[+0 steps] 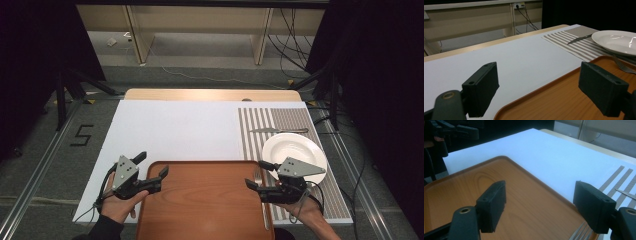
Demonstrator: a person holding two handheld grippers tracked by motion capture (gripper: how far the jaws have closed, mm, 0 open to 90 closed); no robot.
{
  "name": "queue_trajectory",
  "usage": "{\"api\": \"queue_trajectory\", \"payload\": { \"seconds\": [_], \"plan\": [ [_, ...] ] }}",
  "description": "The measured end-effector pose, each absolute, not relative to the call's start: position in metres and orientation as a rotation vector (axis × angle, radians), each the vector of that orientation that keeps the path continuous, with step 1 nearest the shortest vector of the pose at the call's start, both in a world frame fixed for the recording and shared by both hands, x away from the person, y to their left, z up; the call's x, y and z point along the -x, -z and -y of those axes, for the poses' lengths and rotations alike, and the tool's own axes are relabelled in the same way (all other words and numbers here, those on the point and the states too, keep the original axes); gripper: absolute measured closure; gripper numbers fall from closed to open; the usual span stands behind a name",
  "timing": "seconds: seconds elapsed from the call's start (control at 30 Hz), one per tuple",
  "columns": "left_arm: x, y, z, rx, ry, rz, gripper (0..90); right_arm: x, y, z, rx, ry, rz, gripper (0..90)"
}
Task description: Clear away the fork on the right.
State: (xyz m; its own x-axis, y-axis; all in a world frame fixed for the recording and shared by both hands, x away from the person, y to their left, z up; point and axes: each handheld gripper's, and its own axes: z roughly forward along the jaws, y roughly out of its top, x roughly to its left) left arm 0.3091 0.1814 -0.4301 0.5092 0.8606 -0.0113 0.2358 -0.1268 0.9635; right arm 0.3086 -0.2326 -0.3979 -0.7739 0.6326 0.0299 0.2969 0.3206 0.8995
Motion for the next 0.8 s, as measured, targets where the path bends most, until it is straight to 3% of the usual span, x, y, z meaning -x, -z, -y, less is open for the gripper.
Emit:
{"api": "queue_trajectory", "payload": {
  "seconds": [0.8],
  "plan": [
    [-0.3087, 0.4303, -0.1814, -1.652, -0.706, -0.946, 16.1, -0.2999, 0.4015, 0.2401, -0.874, -1.482, -2.155, 19.1]
  ]
}}
